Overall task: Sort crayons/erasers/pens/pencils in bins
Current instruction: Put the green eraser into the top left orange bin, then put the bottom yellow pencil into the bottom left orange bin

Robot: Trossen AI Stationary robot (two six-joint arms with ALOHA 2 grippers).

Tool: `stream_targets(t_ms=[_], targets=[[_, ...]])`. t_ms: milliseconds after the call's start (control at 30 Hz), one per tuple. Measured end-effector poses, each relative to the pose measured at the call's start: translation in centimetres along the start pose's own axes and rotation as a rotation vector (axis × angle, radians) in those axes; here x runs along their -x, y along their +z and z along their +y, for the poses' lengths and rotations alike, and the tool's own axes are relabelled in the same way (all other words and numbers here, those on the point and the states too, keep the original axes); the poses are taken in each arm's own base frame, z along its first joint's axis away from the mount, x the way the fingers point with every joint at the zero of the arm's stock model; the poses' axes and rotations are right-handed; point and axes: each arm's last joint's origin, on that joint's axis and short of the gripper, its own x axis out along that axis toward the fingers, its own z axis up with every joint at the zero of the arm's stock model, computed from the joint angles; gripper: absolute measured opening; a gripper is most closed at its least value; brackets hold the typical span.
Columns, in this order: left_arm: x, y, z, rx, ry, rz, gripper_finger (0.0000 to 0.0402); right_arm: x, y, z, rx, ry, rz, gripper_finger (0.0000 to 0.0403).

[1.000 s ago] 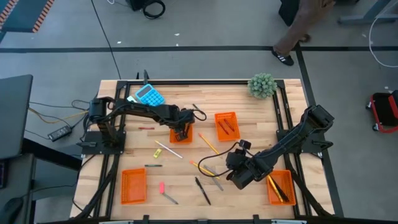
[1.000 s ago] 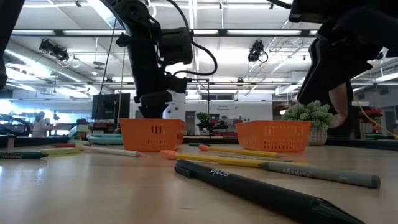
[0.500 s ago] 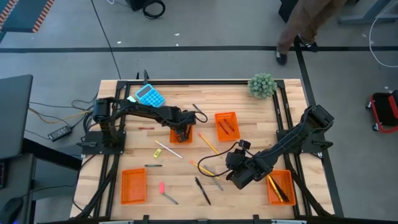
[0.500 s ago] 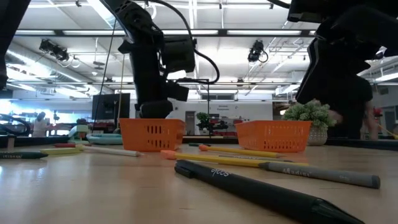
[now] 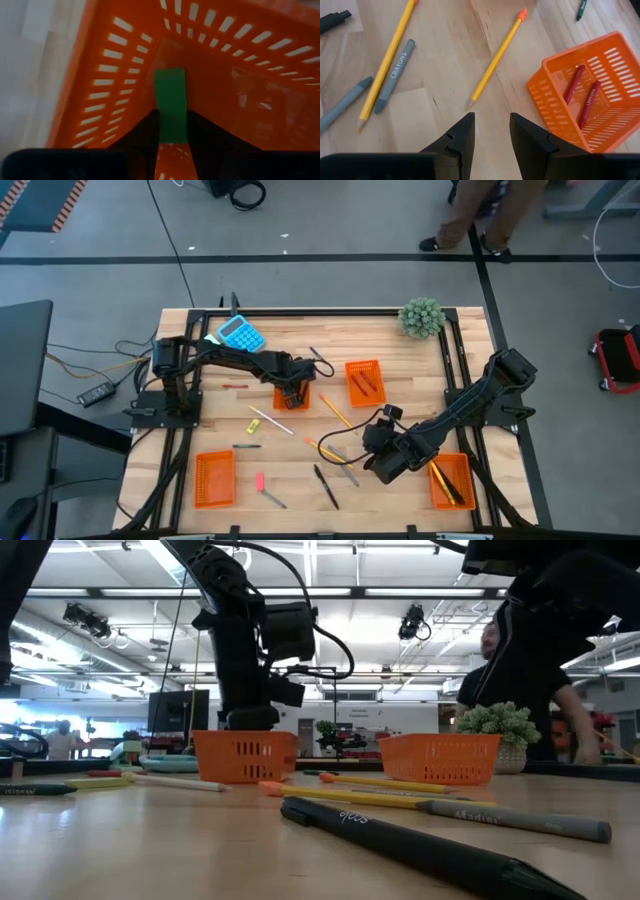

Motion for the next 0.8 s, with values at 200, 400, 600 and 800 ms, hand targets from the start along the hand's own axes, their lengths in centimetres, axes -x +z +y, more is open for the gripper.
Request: stream_targets(t_ms=[200,400,600,800], targets=[[0.0,0.0,0.0,-0.001,0.001,0.002,0.0125,0.0,0.0,0.0,0.01,-0.015,-0.016,0.0129],[0.6,0.5,0.1,0.002,0.001,0.004,0.0158,0.0,0.1,-0.1,0.011,-0.031,-0.032,0.0129],[2.0,1.3,0.3,-0.011,0.008,0.039,0.0185,0.0,0.2,-0.2,0.031,-0.068,-0.069,0.0129],[4.7,2.3,0.5,-0.064,0.019,0.117,0.0197,0.0,0.2,-0.2,0.061,-0.079,-0.078,0.0129]])
